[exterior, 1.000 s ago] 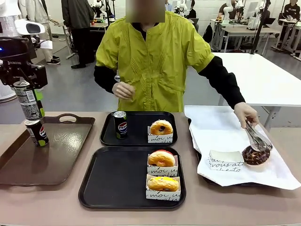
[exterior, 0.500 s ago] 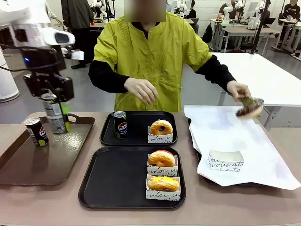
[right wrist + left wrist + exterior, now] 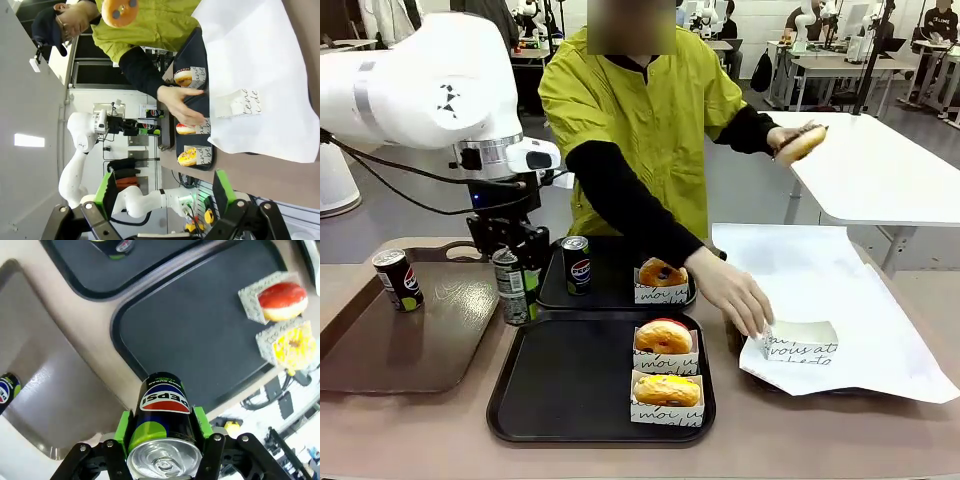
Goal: Set up donuts and drinks on trays.
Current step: Pick up one Pepsi coke from the Handle tray and place it on the Flat Tray without a Pepsi coke.
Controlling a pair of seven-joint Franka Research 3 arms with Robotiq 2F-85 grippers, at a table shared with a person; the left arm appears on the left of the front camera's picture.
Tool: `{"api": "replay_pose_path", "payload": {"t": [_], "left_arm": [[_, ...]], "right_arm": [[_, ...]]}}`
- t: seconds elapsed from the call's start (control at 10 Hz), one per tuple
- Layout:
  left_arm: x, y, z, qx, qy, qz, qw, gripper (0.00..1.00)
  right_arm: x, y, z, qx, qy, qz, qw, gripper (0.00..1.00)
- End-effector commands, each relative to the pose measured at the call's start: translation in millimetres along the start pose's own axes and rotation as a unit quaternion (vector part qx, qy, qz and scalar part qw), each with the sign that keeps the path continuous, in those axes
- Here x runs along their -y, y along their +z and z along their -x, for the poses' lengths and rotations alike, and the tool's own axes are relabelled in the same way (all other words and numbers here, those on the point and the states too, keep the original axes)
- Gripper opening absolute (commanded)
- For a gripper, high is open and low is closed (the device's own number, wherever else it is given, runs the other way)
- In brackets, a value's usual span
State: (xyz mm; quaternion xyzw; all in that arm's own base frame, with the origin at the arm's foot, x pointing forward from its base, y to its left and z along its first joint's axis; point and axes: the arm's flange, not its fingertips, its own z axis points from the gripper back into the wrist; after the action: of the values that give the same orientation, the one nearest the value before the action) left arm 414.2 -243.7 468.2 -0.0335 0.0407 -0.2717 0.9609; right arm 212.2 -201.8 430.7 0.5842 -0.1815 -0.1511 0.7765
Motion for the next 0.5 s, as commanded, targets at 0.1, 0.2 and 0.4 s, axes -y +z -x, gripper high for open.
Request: {"api": "replay_pose_path", "payload": {"t": [0.1, 0.2, 0.4], "left_arm": [[-39.4, 90.0, 133.3, -0.045, -0.077, 0.003, 0.996, 0.59], [-49.4, 102.5, 160.3, -0.018, -0.068, 0.003, 0.997, 0.59], [-66.5, 97.9, 152.3, -0.013, -0.042, 0.011, 0.999, 0.59]], "right_arm": [[-0.7, 0.2, 0.1, 0.000, 0.002, -0.003, 1.000, 1.00], [-0.7, 0.2, 0.1, 0.000, 0.002, -0.003, 1.000, 1.00], [-0.7, 0.2, 0.1, 0.000, 0.002, -0.003, 1.000, 1.00]]}}
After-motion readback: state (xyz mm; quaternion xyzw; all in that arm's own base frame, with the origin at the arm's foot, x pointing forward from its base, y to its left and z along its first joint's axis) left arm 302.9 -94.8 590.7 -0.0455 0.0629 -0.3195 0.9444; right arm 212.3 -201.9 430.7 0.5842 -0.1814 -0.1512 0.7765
